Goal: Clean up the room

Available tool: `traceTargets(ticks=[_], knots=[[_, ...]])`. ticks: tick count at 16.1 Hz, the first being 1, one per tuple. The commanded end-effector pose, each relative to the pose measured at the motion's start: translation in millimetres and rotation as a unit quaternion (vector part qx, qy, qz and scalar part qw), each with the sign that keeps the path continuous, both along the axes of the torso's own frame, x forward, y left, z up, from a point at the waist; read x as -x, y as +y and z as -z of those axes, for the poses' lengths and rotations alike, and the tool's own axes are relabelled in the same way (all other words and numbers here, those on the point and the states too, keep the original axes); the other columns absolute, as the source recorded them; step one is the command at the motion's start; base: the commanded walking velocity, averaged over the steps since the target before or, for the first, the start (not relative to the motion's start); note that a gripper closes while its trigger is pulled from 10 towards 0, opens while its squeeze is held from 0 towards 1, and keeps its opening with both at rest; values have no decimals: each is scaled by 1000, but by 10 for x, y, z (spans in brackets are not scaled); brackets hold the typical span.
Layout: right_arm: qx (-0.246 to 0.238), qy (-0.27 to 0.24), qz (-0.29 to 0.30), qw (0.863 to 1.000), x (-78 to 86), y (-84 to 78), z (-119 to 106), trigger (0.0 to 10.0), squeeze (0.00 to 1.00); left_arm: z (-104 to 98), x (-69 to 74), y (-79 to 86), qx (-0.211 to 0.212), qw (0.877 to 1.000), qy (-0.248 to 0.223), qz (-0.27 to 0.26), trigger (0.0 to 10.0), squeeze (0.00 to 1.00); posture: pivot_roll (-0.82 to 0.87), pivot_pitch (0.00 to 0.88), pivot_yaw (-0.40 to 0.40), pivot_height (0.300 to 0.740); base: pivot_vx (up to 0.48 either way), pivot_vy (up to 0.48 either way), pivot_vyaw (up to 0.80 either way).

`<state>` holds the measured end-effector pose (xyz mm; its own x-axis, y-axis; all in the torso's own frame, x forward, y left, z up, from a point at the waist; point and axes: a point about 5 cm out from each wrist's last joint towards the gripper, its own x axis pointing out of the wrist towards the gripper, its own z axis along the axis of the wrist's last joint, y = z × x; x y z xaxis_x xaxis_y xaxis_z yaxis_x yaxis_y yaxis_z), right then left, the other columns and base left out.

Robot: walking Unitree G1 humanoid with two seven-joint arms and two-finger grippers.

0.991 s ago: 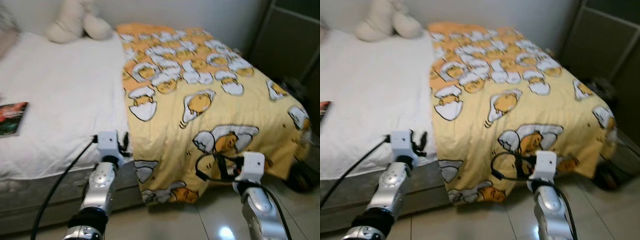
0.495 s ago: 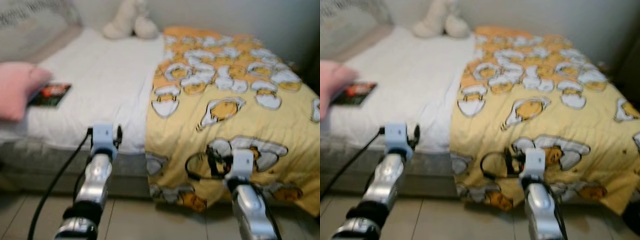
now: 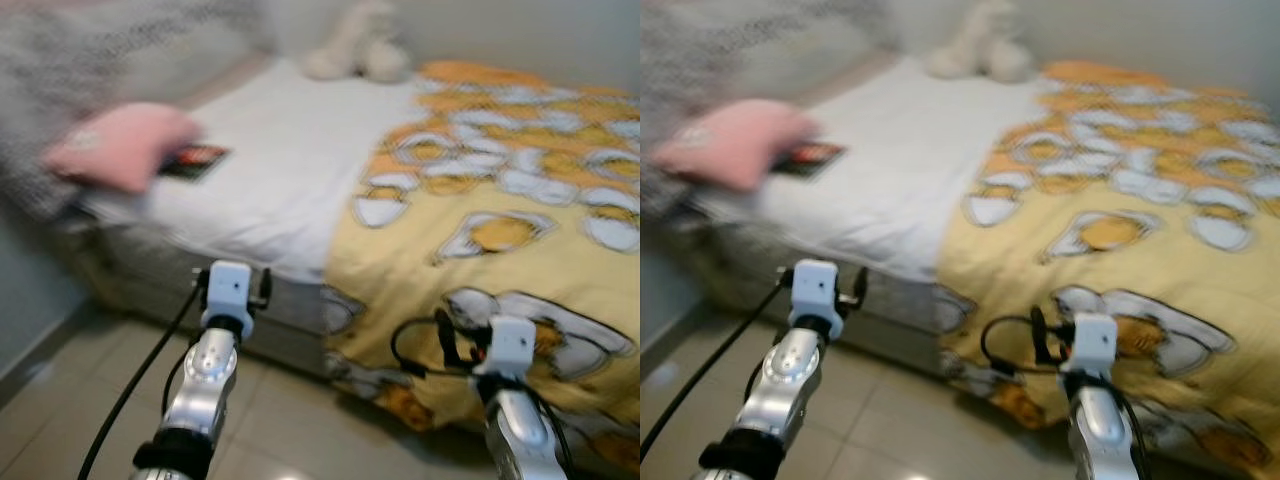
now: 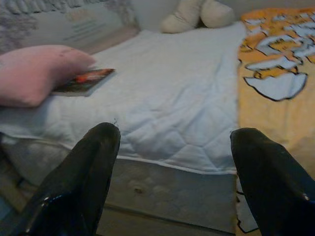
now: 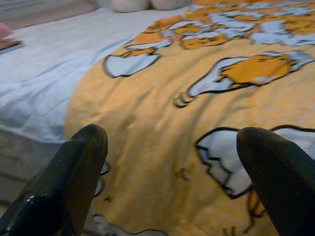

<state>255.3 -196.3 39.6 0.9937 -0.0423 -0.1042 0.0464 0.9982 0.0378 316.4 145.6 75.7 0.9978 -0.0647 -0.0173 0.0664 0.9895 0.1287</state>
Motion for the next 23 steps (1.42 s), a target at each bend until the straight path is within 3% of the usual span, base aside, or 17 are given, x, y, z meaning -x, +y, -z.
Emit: traceTargets(ticks=[1,2,4,5,6,7,8,9,12,15,18,20,23], knots=[[0,-24,-8,1000,-40,42,-88,10000,1000,-54,-45,-2,12,1000,-3,-4,10000,0,21,0,49,740,0,0,594],[-4,-25,-12,1000,-36,57,-79,10000,1000,-22,-66,5,22,999,13,-25,10000,1000,14,0,59,740,0,0,606],[-7,-22,-15,1000,-26,58,-61,10000,1000,-4,-70,-49,15,999,21,-21,10000,1000,14,0,61,740,0,0,600],[-6,-18,-17,1000,-22,60,-51,10000,1000,1,-83,-73,-4,999,27,-16,10000,0,12,0,62,740,0,0,600],[-4,-16,-20,1000,-22,70,-52,10000,1000,0,-90,-81,10,999,32,-20,10000,0,10,0,60,740,0,0,600],[1,-17,-26,1000,-17,83,-59,10000,1000,41,-77,-66,65,996,52,-35,10000,0,4,0,61,740,360,-315,600],[15,-18,-36,999,6,82,-71,10000,1000,175,-17,-8,134,985,92,-61,10000,0,-3,0,59,740,442,0,600],[21,-17,-39,999,23,72,-75,10000,1000,218,24,16,139,983,98,-64,10000,0,-6,0,51,740,442,0,600],[41,8,-59,997,104,-55,-55,10000,1000,286,154,-71,120,988,90,-40,10000,0,5,0,-20,740,442,0,600],[38,15,-57,998,45,-114,-49,10000,1000,170,86,-222,86,994,64,-13,10000,0,-3,0,-7,740,442,0,598],[30,8,-47,998,-8,-106,-73,10000,1000,160,70,-176,83,994,66,-16,10000,0,-5,0,6,740,442,0,594],[18,17,-43,999,81,-73,-5,10000,1000,99,75,-67,50,998,45,-16,10000,0,-6,0,21,740,442,0,584],[14,23,-46,999,84,-18,38,10000,1000,68,21,-147,35,998,47,-5,10000,0,-10,0,28,740,376,0,581]])
